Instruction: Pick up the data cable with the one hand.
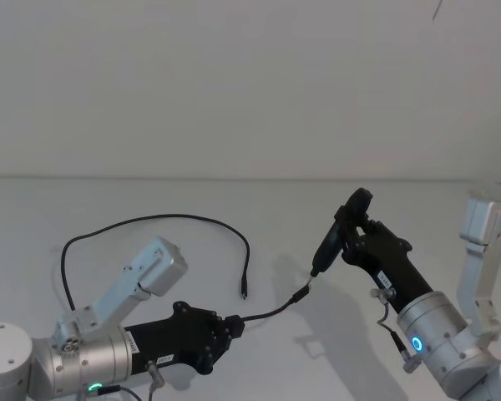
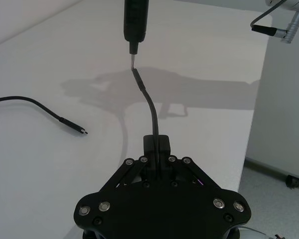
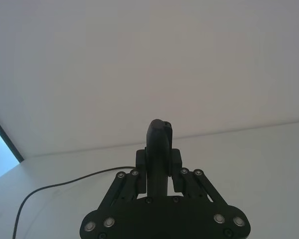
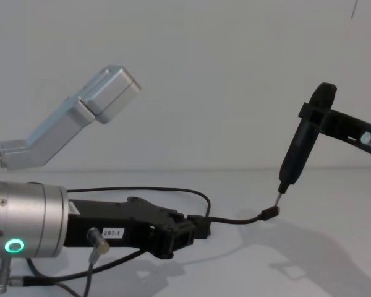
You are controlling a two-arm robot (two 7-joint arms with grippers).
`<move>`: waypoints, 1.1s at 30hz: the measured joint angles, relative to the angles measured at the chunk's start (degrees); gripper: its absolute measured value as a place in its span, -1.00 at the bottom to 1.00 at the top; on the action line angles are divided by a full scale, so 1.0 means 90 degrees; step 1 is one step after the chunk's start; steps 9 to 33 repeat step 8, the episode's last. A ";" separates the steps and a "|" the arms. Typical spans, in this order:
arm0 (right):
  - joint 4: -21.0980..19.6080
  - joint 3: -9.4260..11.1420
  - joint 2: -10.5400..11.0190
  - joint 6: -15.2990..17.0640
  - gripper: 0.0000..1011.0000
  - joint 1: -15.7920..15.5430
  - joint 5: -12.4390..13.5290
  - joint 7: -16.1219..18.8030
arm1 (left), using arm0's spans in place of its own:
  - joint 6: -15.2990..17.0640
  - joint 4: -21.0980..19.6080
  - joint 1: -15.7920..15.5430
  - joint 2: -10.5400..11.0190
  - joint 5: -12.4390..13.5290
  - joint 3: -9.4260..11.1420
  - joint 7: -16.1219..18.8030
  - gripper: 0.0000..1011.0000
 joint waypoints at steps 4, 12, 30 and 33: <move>-0.0042 0.0003 0.0015 0.0046 -0.45 -0.0009 0.0037 0.0006 | 0.0000 0.0000 0.0000 0.0000 0.0000 0.0000 0.0000 -0.92; -0.0072 0.0006 0.0028 0.0076 -0.45 -0.0015 0.0063 0.0010 | 0.0000 0.0000 0.0000 0.0000 0.0000 0.0000 0.0000 -0.92; -0.0072 0.0006 0.0028 0.0076 -0.45 -0.0015 0.0063 0.0010 | 0.0000 0.0000 0.0000 0.0000 0.0000 0.0000 0.0000 -0.92; -0.0072 0.0006 0.0028 0.0076 -0.45 -0.0015 0.0063 0.0010 | 0.0000 0.0000 0.0000 0.0000 0.0000 0.0000 0.0000 -0.92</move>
